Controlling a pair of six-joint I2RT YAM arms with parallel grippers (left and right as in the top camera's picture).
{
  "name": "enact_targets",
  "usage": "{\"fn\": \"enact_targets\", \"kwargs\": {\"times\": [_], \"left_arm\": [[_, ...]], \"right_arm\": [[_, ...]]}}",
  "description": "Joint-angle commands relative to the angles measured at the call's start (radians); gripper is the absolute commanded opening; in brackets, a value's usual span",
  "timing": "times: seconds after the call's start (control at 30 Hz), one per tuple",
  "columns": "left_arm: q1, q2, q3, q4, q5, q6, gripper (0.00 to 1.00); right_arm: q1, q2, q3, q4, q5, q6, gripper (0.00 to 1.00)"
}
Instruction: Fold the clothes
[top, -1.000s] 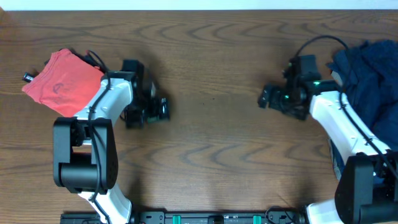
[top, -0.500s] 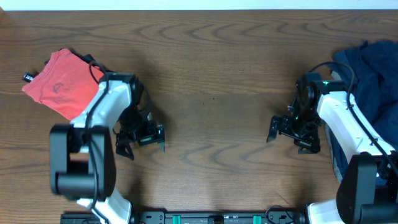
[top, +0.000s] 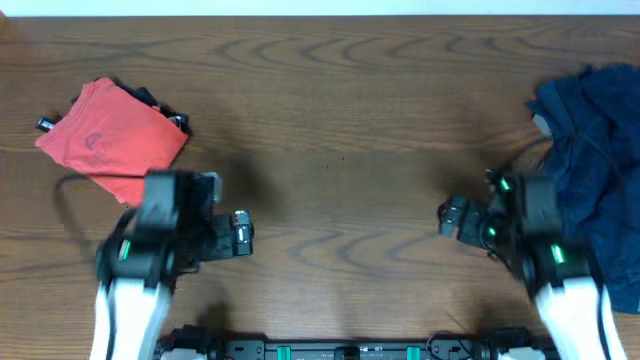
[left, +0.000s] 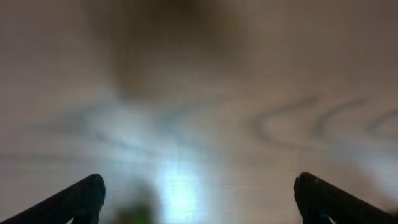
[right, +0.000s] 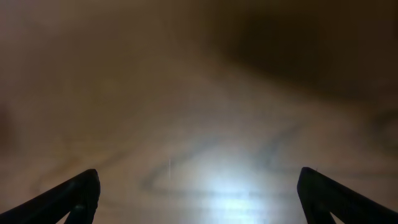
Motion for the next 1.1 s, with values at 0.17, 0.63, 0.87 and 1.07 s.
{"fn": "enact_targets", "kwargs": {"times": [0.17, 0.63, 0.87, 1.07], "left_arm": [[-0.006, -0.322, -0.016, 0.114, -0.121, -0.009, 0.98], [-0.006, -0.380, -0.016, 0.112, -0.122, -0.009, 0.98], [-0.006, -0.380, -0.016, 0.112, -0.122, -0.009, 0.98], [-0.006, -0.380, -0.016, 0.112, -0.122, -0.009, 0.98]], "right_arm": [[0.024, -0.355, -0.057, 0.027, 0.225, 0.050, 0.99], [0.024, -0.404, -0.057, -0.019, 0.222, 0.050, 0.99], [0.024, -0.404, -0.057, -0.019, 0.222, 0.050, 0.99], [0.024, -0.404, -0.057, -0.019, 0.222, 0.050, 0.99]]}}
